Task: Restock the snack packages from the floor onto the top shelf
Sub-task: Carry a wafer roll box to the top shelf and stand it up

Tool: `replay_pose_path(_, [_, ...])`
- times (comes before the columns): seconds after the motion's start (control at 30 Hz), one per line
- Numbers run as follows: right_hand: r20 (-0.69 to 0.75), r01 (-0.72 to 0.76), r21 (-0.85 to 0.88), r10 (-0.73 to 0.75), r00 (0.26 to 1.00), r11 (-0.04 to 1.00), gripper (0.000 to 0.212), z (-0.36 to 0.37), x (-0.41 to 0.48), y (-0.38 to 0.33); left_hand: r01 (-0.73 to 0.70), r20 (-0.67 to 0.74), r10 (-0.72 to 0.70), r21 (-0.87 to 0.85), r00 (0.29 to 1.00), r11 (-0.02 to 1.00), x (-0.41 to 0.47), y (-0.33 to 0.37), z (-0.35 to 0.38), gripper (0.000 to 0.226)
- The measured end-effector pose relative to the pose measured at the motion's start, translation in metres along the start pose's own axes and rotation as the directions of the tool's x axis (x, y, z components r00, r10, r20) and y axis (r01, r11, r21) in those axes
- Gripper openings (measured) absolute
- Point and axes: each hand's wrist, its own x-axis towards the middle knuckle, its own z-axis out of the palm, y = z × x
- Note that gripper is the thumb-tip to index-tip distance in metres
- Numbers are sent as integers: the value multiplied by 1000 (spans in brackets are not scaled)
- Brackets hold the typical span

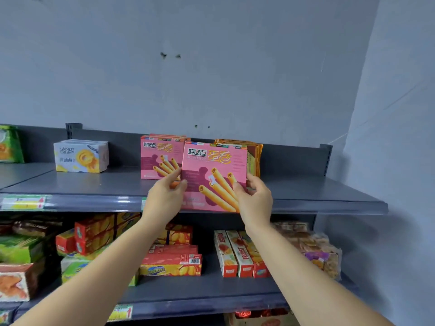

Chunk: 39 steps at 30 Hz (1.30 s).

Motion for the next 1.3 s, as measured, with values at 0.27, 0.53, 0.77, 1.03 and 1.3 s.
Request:
replay_pose_path(0.27, [126,61,17,-62,990,998,28,73,74,13,23,-147,-17,36,989,999,78,-16,-11,40])
replay_pose_path(0.53, [286,85,-40,-71,956,996,27,138,101,32,143,-166,-123,111,978,984,140,-65,-31,33])
replay_pose_path(0.77, [286,94,-126,-55,957,988,27,182,114,51,167,-104,-158,80,982,983,188,-99,-42,22])
replay_pose_path(1.03, [235,110,-236,-53,971,965,33,204,120,57,169,-5,-169,45,986,985,215,-114,-46,22])
replay_pose_path(1.3, [305,83,-451,66,950,889,42,192,108,46,140,95,-154,136,984,981,201,-105,-43,42])
